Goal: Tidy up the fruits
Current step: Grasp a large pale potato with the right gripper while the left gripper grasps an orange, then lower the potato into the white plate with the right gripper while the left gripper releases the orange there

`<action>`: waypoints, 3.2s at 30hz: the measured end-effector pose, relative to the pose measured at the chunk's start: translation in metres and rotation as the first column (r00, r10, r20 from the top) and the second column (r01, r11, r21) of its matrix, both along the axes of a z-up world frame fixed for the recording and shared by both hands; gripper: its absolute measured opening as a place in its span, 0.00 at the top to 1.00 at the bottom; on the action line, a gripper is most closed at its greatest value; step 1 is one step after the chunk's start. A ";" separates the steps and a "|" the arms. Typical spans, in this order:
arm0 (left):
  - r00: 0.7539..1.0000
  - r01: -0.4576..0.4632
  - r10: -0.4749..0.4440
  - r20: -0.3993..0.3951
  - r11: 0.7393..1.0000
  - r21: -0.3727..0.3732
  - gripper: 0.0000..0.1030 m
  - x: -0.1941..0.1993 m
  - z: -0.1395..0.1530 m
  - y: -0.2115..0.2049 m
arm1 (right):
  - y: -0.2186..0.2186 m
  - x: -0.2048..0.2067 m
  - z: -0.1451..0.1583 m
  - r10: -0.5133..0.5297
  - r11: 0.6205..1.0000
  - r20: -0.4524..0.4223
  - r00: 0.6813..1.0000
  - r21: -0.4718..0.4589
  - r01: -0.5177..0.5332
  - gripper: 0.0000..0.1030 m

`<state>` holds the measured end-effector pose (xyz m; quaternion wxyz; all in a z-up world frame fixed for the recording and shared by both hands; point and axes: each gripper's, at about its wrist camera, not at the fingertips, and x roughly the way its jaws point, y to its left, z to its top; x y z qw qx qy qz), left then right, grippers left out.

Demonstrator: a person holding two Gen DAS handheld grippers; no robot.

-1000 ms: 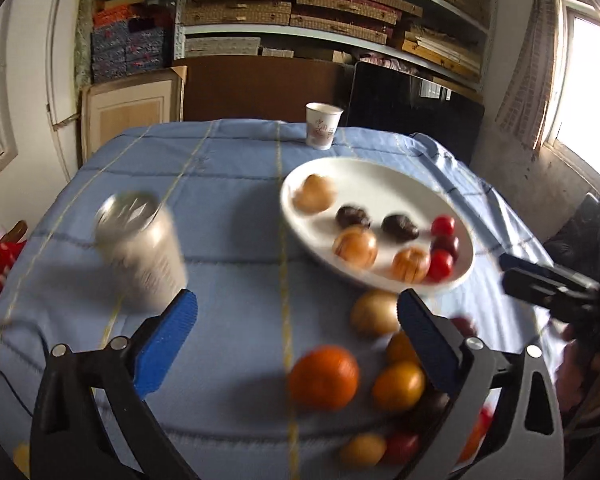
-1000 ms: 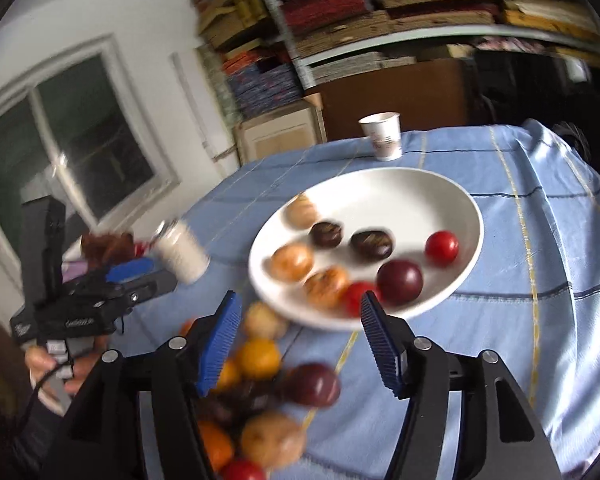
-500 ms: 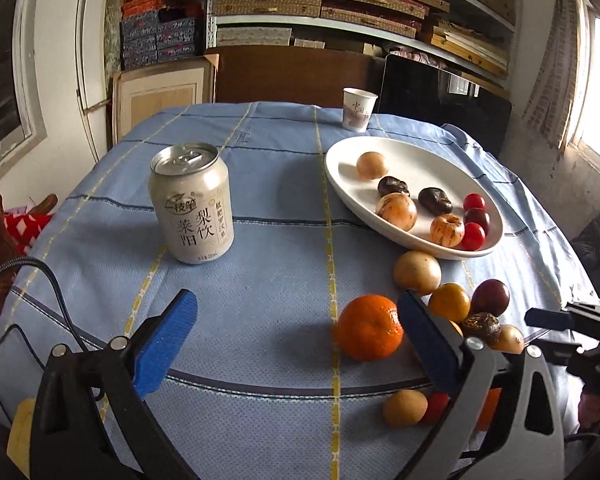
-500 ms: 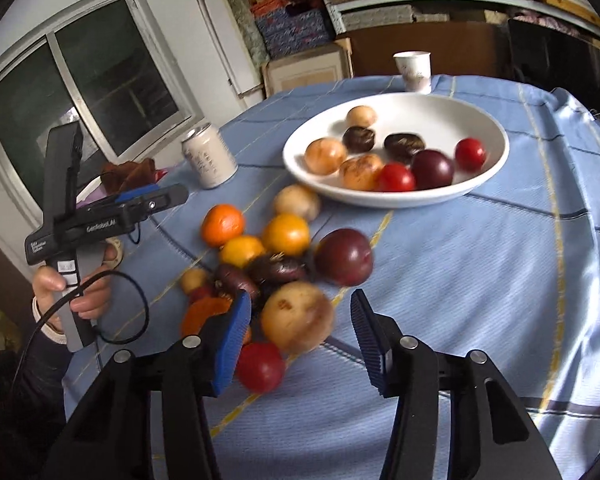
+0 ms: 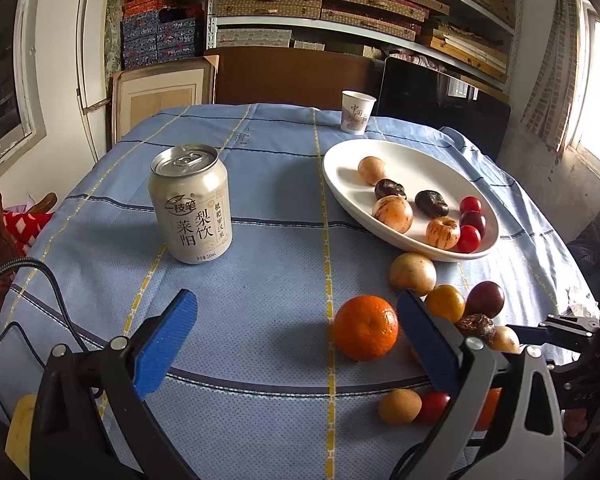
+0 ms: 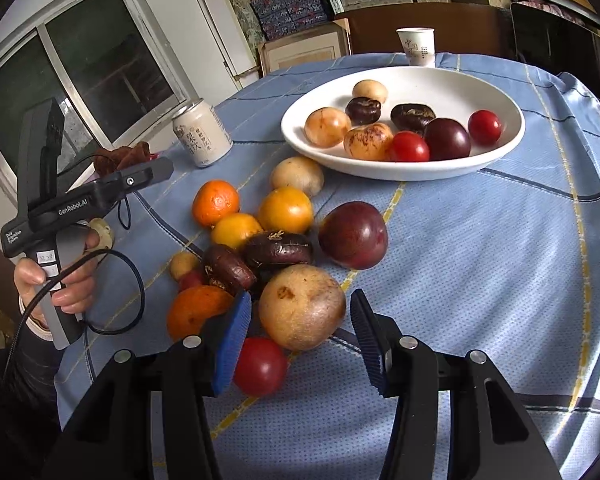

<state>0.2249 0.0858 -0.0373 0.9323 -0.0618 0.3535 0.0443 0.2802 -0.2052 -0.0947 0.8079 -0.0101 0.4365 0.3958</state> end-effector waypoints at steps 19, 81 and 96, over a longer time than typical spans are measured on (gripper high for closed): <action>0.994 0.047 -0.040 -0.099 0.997 0.062 0.05 0.013 -0.021 -0.012 | -0.036 0.015 0.014 -0.131 0.985 -0.020 0.991 0.110 0.133 0.56; 0.979 0.189 -0.188 -0.078 0.982 0.001 0.57 0.030 -0.022 -0.039 | -0.049 0.019 0.044 -0.269 0.950 0.176 0.947 0.213 0.230 0.56; 0.976 0.214 -0.213 -0.047 0.977 0.022 0.57 0.103 0.019 -0.064 | -0.026 0.079 0.053 -0.339 0.938 0.221 0.914 0.159 0.309 0.56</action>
